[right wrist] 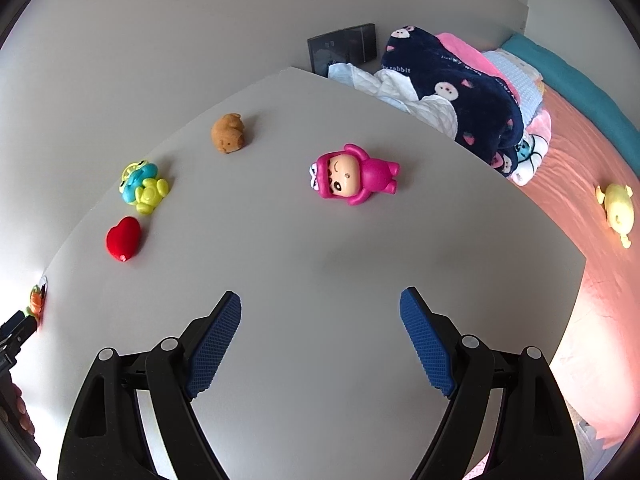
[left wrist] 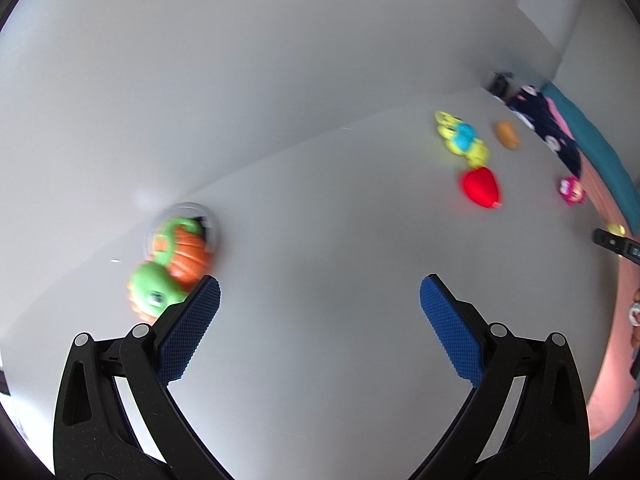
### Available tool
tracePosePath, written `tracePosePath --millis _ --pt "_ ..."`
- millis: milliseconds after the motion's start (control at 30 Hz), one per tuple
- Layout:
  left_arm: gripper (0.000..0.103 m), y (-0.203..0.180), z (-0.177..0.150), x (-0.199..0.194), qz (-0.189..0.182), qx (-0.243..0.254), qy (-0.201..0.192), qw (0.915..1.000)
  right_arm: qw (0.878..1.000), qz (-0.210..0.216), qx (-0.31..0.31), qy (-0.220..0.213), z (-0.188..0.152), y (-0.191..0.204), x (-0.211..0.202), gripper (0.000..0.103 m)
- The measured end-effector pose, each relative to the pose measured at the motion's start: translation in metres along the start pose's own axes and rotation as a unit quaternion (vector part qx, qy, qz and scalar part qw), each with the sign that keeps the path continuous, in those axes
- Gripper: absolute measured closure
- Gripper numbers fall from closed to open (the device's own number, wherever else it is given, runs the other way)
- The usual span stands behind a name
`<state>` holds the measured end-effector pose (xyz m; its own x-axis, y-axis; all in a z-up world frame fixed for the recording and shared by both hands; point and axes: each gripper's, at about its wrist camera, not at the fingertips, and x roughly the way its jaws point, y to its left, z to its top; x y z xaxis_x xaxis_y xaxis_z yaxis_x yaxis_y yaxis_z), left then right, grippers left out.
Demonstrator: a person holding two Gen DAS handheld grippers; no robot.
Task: Collect trash
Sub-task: 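Grasp the green seahorse with the left tool while the right tool grasps the pink doll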
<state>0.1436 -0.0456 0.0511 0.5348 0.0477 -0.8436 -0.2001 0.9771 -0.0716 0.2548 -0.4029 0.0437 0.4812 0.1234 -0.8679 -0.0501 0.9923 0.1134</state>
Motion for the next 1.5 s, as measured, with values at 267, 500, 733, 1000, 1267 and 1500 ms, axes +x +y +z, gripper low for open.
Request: tracePosePath --millis 267,500,733,1000,1267,1500 --pt "0.006 0.049 0.004 0.016 0.038 -0.027 0.005 0.9989 1.0 -0.003 0.005 0.003 0.01 -0.003 0.01 0.021" --pt "0.006 0.062 0.006 0.029 0.058 -0.018 0.008 0.9981 1.0 -0.017 -0.013 0.004 0.024 -0.008 0.02 0.021" --pt "0.025 0.075 0.004 0.042 0.064 -0.03 0.018 0.9973 0.999 -0.034 -0.029 0.006 0.039 -0.017 0.033 0.021" --pt "0.044 0.072 0.003 0.034 0.067 -0.048 -0.003 0.9966 0.997 -0.039 -0.064 0.004 0.057 -0.024 0.046 0.021" --pt "0.044 0.071 0.014 0.037 0.055 -0.049 0.007 0.9973 0.984 -0.031 -0.174 -0.011 0.08 -0.014 0.065 0.021" --pt "0.044 0.084 0.023 0.037 0.052 -0.056 0.008 0.997 0.977 -0.007 -0.213 -0.006 0.083 -0.013 0.083 0.035"
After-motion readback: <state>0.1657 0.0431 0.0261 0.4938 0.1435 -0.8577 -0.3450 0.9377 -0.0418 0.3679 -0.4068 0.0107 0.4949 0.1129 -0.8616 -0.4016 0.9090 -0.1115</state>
